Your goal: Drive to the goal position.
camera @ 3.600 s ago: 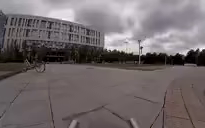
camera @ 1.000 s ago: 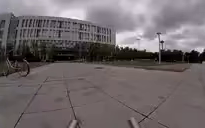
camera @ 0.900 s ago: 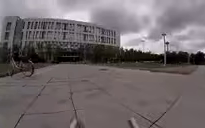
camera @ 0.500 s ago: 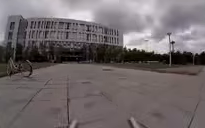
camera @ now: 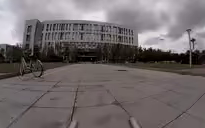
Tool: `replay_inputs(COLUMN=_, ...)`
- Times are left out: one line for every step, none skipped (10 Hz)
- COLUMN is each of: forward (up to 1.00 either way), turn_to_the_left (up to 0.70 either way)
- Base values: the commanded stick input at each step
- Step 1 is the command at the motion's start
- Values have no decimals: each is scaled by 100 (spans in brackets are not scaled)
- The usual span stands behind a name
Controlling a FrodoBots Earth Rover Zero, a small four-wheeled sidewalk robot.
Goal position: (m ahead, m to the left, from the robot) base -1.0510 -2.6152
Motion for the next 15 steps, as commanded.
replay_inputs(forward=100, turn_to_the_left=0)
replay_inputs(forward=100, turn_to_the_left=0)
replay_inputs(forward=100, turn_to_the_left=0)
replay_inputs(forward=100, turn_to_the_left=0)
replay_inputs(forward=100, turn_to_the_left=0)
replay_inputs(forward=100, turn_to_the_left=0)
replay_inputs(forward=100, turn_to_the_left=0)
replay_inputs(forward=100, turn_to_the_left=0)
replay_inputs(forward=100, turn_to_the_left=0)
replay_inputs(forward=100, turn_to_the_left=0)
replay_inputs(forward=100, turn_to_the_left=0)
replay_inputs(forward=100, turn_to_the_left=0)
replay_inputs(forward=100, turn_to_the_left=0)
replay_inputs(forward=100, turn_to_the_left=0)
replay_inputs(forward=100, turn_to_the_left=0)
